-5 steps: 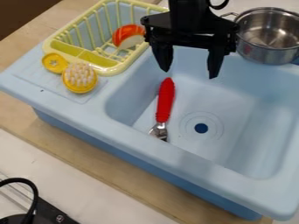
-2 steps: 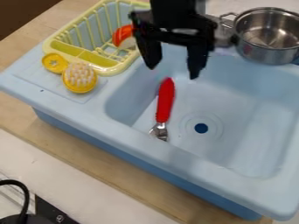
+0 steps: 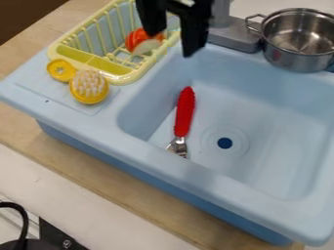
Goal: Moves a red thing to the top of the sink
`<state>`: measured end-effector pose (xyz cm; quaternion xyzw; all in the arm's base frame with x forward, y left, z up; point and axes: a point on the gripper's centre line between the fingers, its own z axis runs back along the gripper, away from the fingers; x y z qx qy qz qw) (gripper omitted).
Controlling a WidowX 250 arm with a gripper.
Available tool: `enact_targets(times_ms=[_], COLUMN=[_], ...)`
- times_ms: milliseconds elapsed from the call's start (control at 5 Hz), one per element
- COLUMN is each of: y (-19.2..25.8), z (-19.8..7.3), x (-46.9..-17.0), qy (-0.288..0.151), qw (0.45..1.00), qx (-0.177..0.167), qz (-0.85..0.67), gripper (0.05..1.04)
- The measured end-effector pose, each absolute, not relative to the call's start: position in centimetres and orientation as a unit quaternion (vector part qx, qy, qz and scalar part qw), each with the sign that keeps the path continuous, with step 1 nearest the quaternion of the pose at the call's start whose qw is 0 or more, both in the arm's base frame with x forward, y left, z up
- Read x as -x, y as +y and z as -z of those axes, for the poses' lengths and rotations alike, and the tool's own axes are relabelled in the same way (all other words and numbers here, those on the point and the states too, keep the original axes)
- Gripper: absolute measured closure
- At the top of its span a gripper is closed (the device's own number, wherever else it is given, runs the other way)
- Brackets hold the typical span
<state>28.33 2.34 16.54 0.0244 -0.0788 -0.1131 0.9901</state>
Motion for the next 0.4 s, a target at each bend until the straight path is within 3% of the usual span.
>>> enact_targets(times_ms=[200, 400], y=[5.1, 7.9], z=[-15.9, -15.4], x=[-29.6, -31.1], qy=[-0.063, -0.051], qw=[0.992, 0.995], qx=[-0.038, -0.024], qz=[0.100, 0.084], gripper=[0.085, 0.085])
